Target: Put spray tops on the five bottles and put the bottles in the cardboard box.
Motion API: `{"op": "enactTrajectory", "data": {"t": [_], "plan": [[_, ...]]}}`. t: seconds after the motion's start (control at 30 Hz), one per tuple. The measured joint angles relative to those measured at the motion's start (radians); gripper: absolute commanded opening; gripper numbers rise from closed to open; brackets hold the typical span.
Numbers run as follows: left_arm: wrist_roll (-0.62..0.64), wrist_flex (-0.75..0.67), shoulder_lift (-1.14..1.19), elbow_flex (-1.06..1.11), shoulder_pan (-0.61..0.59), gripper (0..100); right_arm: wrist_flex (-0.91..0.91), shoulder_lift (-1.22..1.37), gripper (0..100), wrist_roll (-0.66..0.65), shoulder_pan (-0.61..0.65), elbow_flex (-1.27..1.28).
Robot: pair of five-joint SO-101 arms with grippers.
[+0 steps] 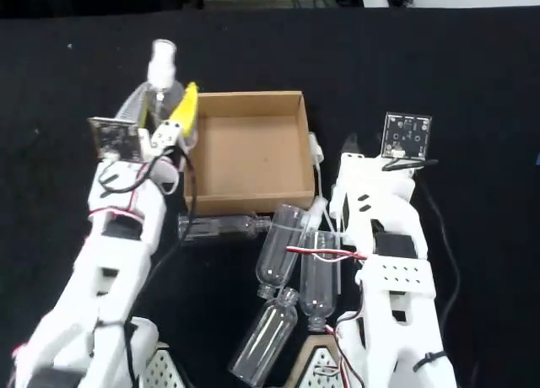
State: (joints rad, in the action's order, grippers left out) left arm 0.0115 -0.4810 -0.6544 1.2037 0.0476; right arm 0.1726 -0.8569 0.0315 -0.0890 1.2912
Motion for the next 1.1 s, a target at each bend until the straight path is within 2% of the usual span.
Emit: {"op": "enactTrajectory", "data": {"t": [0.17,0.3,0.43,0.9,1.1], "plan": [[-0.002,-0.242,0.267,-0.052,0.055,3,0.0,0.0,11.3,0.0,0.0,0.0],[-0.002,-0.342,0.462,-0.14,0.068,4,0.0,0.0,11.3,0.0,0.0,0.0],[-0.002,-0.361,0.585,-0.189,0.068,4,0.0,0.0,11.3,0.0,0.0,0.0],[0.005,-0.367,0.591,-0.176,0.038,3,0.0,0.0,11.3,0.0,0.0,0.0],[0.005,-0.367,0.698,-0.258,0.037,3,0.0,0.0,11.3,0.0,0.0,0.0]]}}
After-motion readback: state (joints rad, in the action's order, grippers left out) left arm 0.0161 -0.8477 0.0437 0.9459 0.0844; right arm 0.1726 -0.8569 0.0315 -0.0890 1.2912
